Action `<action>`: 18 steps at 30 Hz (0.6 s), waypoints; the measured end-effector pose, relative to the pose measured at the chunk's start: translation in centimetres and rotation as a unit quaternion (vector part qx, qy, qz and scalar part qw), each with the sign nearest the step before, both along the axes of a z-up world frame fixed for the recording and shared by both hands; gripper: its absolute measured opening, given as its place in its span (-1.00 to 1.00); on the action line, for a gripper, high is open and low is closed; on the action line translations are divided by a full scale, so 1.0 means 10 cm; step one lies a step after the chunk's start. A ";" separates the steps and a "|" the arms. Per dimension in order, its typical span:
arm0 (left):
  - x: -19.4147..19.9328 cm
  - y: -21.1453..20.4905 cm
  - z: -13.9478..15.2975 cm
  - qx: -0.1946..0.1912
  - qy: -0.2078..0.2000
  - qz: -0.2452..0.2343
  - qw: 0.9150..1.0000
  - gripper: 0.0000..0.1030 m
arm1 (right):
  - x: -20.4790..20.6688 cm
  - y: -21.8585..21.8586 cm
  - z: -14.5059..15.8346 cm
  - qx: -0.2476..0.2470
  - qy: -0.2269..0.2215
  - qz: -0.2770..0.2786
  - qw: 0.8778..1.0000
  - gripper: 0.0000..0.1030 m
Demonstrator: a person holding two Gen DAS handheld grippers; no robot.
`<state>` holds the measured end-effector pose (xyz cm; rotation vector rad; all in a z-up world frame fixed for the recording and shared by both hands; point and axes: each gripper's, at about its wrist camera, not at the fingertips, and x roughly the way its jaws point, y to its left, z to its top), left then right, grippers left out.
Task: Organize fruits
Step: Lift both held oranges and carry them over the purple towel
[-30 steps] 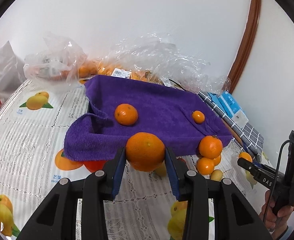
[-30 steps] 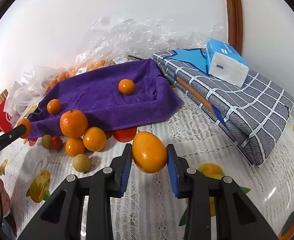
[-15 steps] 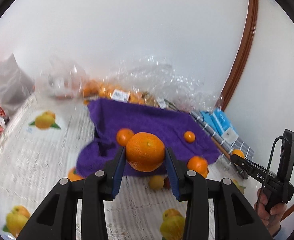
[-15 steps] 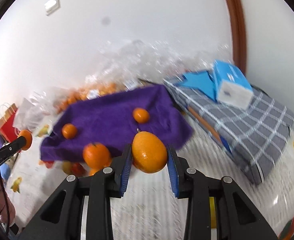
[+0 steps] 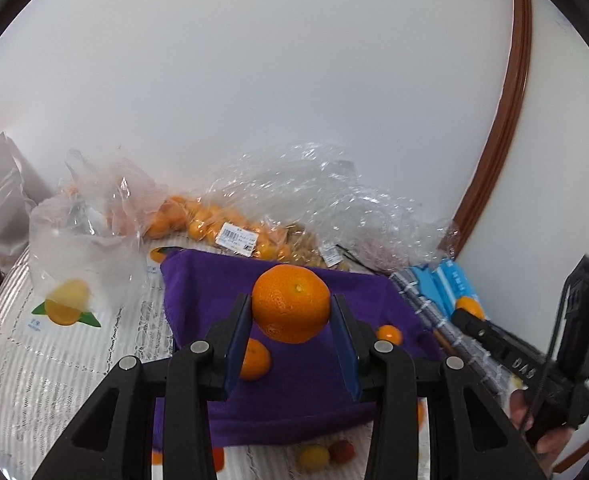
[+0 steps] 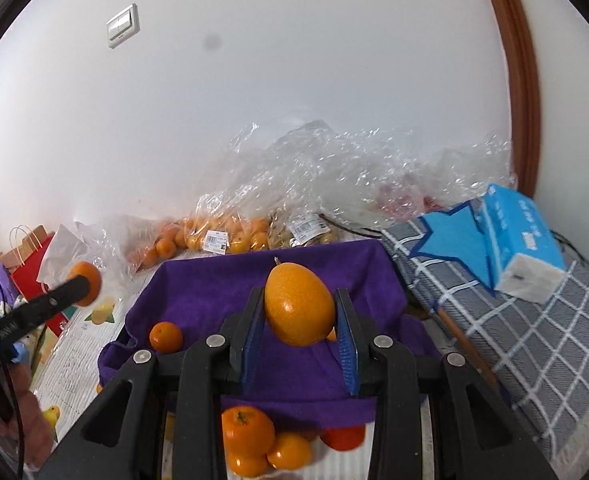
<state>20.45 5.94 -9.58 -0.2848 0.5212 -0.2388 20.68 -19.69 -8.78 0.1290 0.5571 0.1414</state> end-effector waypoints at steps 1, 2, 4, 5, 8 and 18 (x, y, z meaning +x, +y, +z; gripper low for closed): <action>0.02 -0.01 -0.06 0.001 0.003 -0.002 1.000 -0.27 | 0.03 -0.02 -0.05 0.006 0.001 0.000 1.000 -0.34; 0.06 -0.01 -0.13 0.000 0.011 -0.007 1.000 -0.27 | 0.05 -0.03 -0.10 0.008 0.003 0.001 1.000 -0.34; 0.16 -0.03 -0.25 0.002 0.040 -0.018 0.999 -0.27 | 0.11 -0.07 -0.22 0.008 0.021 -0.002 1.000 -0.34; 0.18 -0.03 -0.27 -0.001 0.043 -0.018 0.999 -0.27 | 0.13 -0.08 -0.26 0.005 0.028 -0.006 1.000 -0.34; 0.21 -0.03 -0.30 0.006 0.042 -0.013 0.999 -0.27 | 0.15 -0.14 -0.29 0.005 0.025 -0.012 1.000 -0.34; 0.26 0.03 -0.37 -0.002 0.057 -0.008 0.998 -0.27 | 0.27 -0.31 -0.49 0.018 0.056 -0.037 0.998 -0.34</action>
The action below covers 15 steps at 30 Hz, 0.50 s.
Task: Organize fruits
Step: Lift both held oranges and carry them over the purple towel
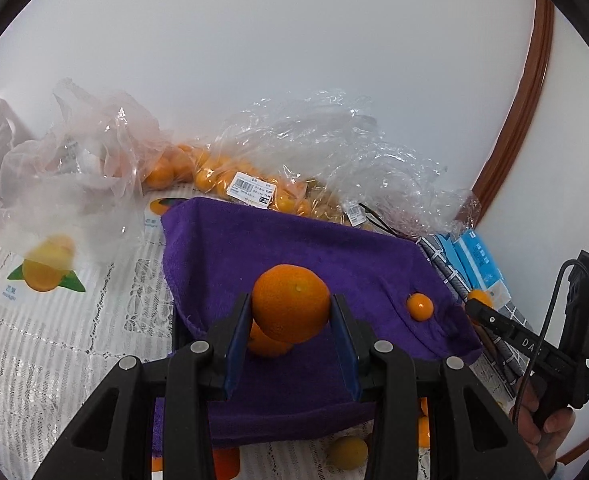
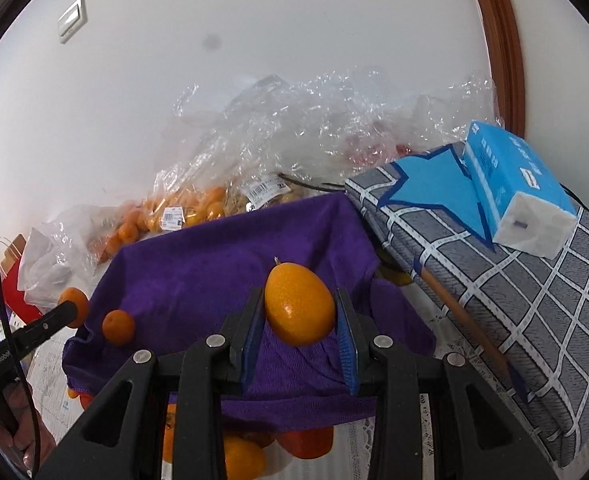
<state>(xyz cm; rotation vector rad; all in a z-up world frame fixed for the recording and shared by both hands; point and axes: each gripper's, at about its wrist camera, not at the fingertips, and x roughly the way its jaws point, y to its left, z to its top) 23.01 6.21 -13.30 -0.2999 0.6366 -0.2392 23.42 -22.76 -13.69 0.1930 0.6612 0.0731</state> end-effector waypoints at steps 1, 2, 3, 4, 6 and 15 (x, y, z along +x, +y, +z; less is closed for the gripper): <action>0.00 0.00 -0.01 0.004 -0.001 0.002 1.000 -0.27 | 0.00 0.01 -0.01 -0.004 0.001 0.001 1.000 -0.34; 0.01 -0.01 -0.02 0.008 0.002 0.004 1.000 -0.27 | 0.01 0.03 -0.02 -0.006 0.002 0.002 1.000 -0.34; 0.02 0.00 -0.03 0.010 0.004 0.005 1.000 -0.27 | 0.01 0.04 -0.04 -0.009 0.004 0.004 1.000 -0.34; 0.03 0.00 -0.05 0.010 0.009 0.006 1.000 -0.27 | 0.02 0.06 -0.05 -0.012 0.007 0.006 1.000 -0.34; 0.05 0.01 -0.07 0.009 0.017 0.008 1.000 -0.27 | 0.04 0.09 -0.09 -0.019 0.013 0.008 1.000 -0.34; 0.11 0.17 -0.12 0.007 0.038 0.044 0.998 -0.27 | 0.05 0.15 -0.17 -0.032 0.023 0.011 0.999 -0.34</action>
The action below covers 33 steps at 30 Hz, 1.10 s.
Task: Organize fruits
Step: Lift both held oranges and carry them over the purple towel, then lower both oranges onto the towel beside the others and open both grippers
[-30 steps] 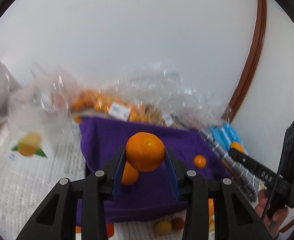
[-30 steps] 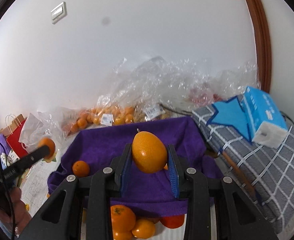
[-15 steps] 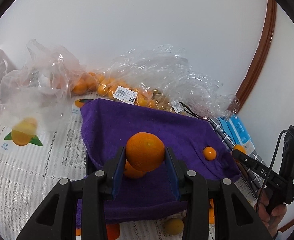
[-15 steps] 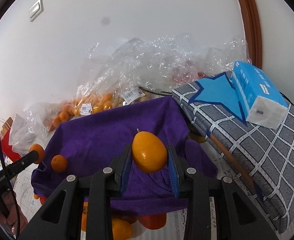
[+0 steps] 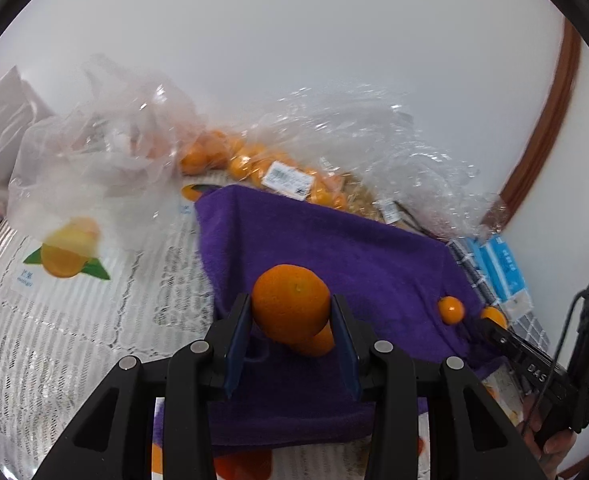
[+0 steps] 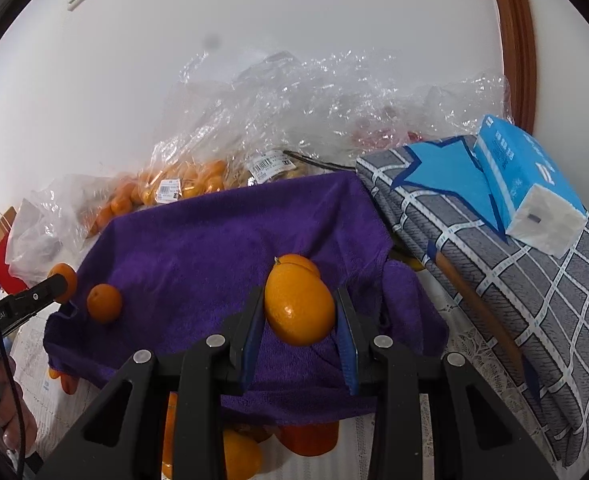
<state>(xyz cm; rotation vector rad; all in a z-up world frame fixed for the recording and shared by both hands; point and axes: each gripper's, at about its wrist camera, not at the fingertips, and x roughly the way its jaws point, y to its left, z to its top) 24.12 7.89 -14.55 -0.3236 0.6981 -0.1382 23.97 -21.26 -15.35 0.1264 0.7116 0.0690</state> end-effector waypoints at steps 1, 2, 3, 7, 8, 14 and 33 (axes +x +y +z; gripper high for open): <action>0.01 0.00 -0.02 0.008 0.004 0.005 1.000 -0.27 | 0.00 0.00 -0.01 0.001 0.003 -0.001 1.000 -0.34; 0.02 -0.01 -0.03 0.008 0.006 0.004 1.000 -0.27 | 0.01 0.01 -0.02 0.001 0.006 0.000 1.000 -0.34; 0.03 -0.02 -0.04 0.005 0.009 -0.001 1.000 -0.27 | 0.01 0.02 -0.03 -0.001 0.007 0.001 1.000 -0.34; 0.01 -0.09 -0.03 0.001 0.011 -0.020 1.000 -0.27 | 0.02 0.06 -0.06 -0.013 0.012 0.002 1.000 -0.34; 0.00 -0.11 -0.04 0.005 0.012 -0.023 1.000 -0.27 | 0.03 0.07 -0.07 -0.015 0.015 0.003 1.000 -0.34; -0.04 -0.21 -0.04 0.009 0.017 -0.040 0.999 -0.27 | 0.07 0.08 -0.13 -0.023 0.031 0.003 0.999 -0.34; -0.04 -0.38 -0.08 0.012 0.036 -0.081 0.996 -0.26 | 0.11 0.10 -0.18 -0.042 0.040 -0.005 0.998 -0.33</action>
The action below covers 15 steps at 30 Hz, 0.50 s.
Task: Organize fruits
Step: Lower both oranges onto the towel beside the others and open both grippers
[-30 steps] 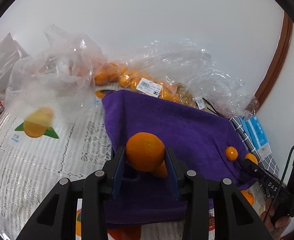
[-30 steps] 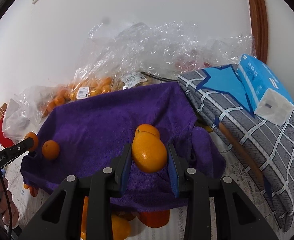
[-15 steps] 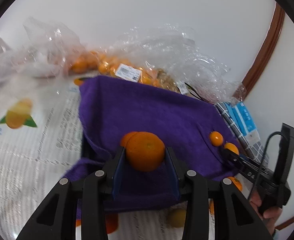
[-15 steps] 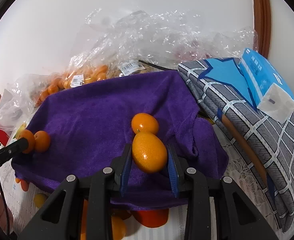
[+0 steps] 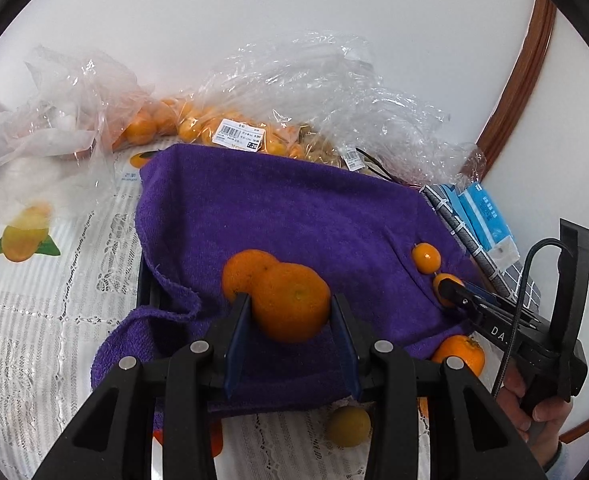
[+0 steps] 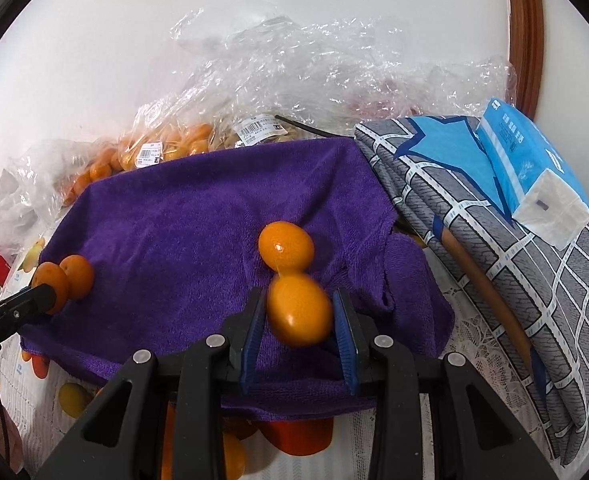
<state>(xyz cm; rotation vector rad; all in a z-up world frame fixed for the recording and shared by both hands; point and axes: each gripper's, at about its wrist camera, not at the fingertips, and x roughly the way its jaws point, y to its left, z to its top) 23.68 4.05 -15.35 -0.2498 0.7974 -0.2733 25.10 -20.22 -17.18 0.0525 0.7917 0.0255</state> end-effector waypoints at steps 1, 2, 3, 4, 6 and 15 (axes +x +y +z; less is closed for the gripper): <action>0.00 0.00 -0.01 0.000 0.002 -0.002 1.000 -0.26 | -0.01 -0.01 0.00 0.001 -0.002 0.000 1.000 -0.32; 0.01 -0.02 -0.02 0.001 0.004 -0.004 1.000 -0.26 | -0.02 -0.01 0.01 0.001 -0.003 -0.001 1.000 -0.31; 0.01 -0.03 -0.03 0.003 0.006 -0.005 1.000 -0.26 | -0.02 -0.01 0.01 0.001 -0.004 -0.001 1.000 -0.30; 0.01 -0.04 -0.03 0.005 0.007 -0.007 1.000 -0.26 | -0.03 -0.02 0.01 0.002 -0.005 -0.001 1.000 -0.30; 0.01 -0.07 -0.04 0.011 0.009 -0.010 1.000 -0.26 | -0.03 -0.02 0.01 0.003 -0.005 -0.002 1.000 -0.30; 0.00 -0.19 -0.08 0.043 0.013 -0.021 0.999 -0.26 | -0.05 -0.01 0.04 0.001 -0.013 -0.002 1.000 -0.18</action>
